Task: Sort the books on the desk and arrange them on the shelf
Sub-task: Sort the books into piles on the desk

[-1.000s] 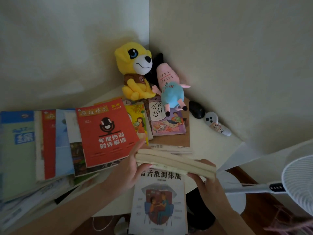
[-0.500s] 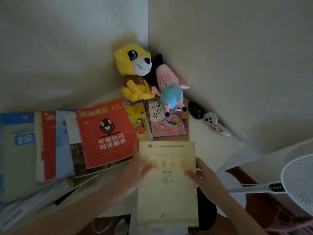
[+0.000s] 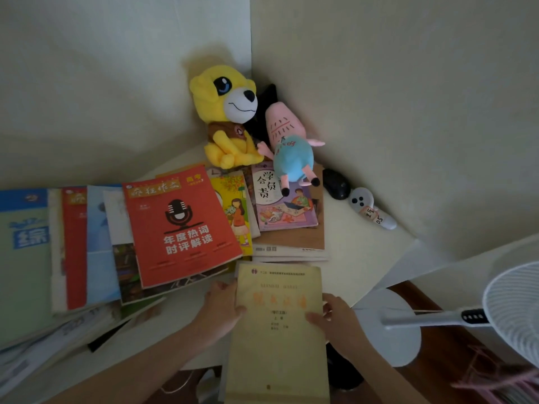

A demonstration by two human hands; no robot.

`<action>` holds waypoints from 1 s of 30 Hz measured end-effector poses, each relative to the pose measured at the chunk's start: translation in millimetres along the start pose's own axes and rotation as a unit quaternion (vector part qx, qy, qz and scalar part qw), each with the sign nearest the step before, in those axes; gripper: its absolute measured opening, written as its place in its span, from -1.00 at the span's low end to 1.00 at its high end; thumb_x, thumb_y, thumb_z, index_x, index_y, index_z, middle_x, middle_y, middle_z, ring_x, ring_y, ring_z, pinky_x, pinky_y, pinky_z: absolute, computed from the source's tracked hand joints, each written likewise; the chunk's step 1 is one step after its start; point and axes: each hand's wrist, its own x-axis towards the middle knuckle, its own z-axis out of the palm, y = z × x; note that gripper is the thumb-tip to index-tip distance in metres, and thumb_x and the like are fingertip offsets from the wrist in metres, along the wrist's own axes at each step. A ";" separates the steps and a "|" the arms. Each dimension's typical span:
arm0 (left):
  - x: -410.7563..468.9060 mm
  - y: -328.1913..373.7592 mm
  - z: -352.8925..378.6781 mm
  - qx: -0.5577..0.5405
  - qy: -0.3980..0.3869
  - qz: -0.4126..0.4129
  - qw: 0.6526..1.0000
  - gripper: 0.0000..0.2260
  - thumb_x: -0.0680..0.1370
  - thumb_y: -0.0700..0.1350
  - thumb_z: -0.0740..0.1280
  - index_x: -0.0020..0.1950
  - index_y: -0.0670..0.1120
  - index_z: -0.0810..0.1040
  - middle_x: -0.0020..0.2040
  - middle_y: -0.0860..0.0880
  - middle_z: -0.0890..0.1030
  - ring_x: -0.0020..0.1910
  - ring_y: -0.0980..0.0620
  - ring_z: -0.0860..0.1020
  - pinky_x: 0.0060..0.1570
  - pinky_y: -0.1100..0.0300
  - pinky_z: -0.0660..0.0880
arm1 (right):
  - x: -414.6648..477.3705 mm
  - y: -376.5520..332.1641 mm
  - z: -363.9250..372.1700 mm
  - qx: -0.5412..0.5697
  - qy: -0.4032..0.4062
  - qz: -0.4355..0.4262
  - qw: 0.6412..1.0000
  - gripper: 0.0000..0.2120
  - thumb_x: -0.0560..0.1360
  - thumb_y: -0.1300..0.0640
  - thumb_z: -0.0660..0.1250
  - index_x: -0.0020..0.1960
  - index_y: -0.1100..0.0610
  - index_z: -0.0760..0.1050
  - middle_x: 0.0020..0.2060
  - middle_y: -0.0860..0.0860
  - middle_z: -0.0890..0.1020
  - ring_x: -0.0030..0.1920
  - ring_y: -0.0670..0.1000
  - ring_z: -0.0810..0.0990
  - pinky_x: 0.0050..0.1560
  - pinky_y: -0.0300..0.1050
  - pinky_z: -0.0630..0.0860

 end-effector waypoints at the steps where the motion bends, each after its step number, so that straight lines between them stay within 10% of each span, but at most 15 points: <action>1: -1.5 0.3 -1.2 -0.023 -0.027 -0.017 0.999 -0.56 0.57 -0.06 0.26 0.42 -0.02 0.22 0.34 -0.12 0.26 0.30 -0.10 0.36 0.15 0.14 0.41 | 0.7 0.2 0.2 0.004 -0.001 0.007 1.000 -0.73 0.50 0.18 0.41 0.16 0.09 0.47 0.00 0.13 0.50 -0.06 0.08 0.58 -0.26 -0.21 0.53; 5: -14.5 -2.2 5.8 -0.155 -0.141 -0.086 0.974 -0.54 0.57 -0.09 0.25 0.43 -0.05 0.18 0.32 -0.06 0.42 0.18 -0.04 0.50 0.04 0.06 0.58 | 3.9 2.4 2.5 0.020 0.009 0.018 1.000 -0.77 0.49 0.21 0.41 0.12 0.12 0.50 0.03 0.16 0.53 -0.06 0.08 0.61 -0.37 -0.32 0.52; 13: -21.2 8.8 9.7 -0.254 -0.113 -0.083 0.957 -0.50 0.45 -0.44 0.17 0.34 -0.07 0.38 0.01 0.07 0.52 0.02 0.05 0.51 -0.16 0.20 0.55 | 6.6 -2.0 -1.4 0.051 0.011 0.016 0.998 -0.80 0.51 0.29 0.36 0.12 0.13 0.54 -0.05 0.00 0.65 -0.10 -0.03 0.65 -0.16 -0.18 0.62; 22: -7.8 4.9 7.5 -0.145 -0.209 -0.068 0.965 -0.31 0.46 -0.30 0.33 0.50 -0.06 0.08 0.32 -0.07 0.42 0.12 0.02 0.46 -0.05 0.24 0.49 | -0.2 -8.4 -8.2 0.029 -0.033 0.015 0.999 -0.69 0.60 0.20 0.27 0.33 0.11 0.42 0.10 -0.01 0.61 -0.05 -0.10 0.59 -0.15 -0.29 0.59; 25: -10.4 -0.5 5.1 -0.134 -0.241 -0.118 0.954 -0.78 0.51 -0.28 0.28 0.14 -0.14 0.43 0.26 -0.15 0.51 0.02 0.01 0.49 -0.09 0.22 0.45 | -12.6 -7.6 -15.3 0.066 -0.061 0.070 0.994 -0.61 0.62 0.10 0.23 0.42 0.12 0.33 0.02 -0.04 0.59 -0.11 -0.13 0.57 -0.35 -0.37 0.52; 30: -7.9 -10.2 10.7 -0.194 -0.215 -0.178 0.940 -0.89 0.43 -0.38 0.23 -0.17 -0.20 0.45 -0.32 -0.08 0.46 -0.38 0.03 0.46 -0.42 0.25 0.33 | -14.3 -1.8 -9.7 0.030 -0.074 0.124 0.989 -0.70 0.63 0.07 0.20 0.22 0.24 0.53 0.10 0.10 0.65 0.04 0.09 0.65 0.14 0.09 0.59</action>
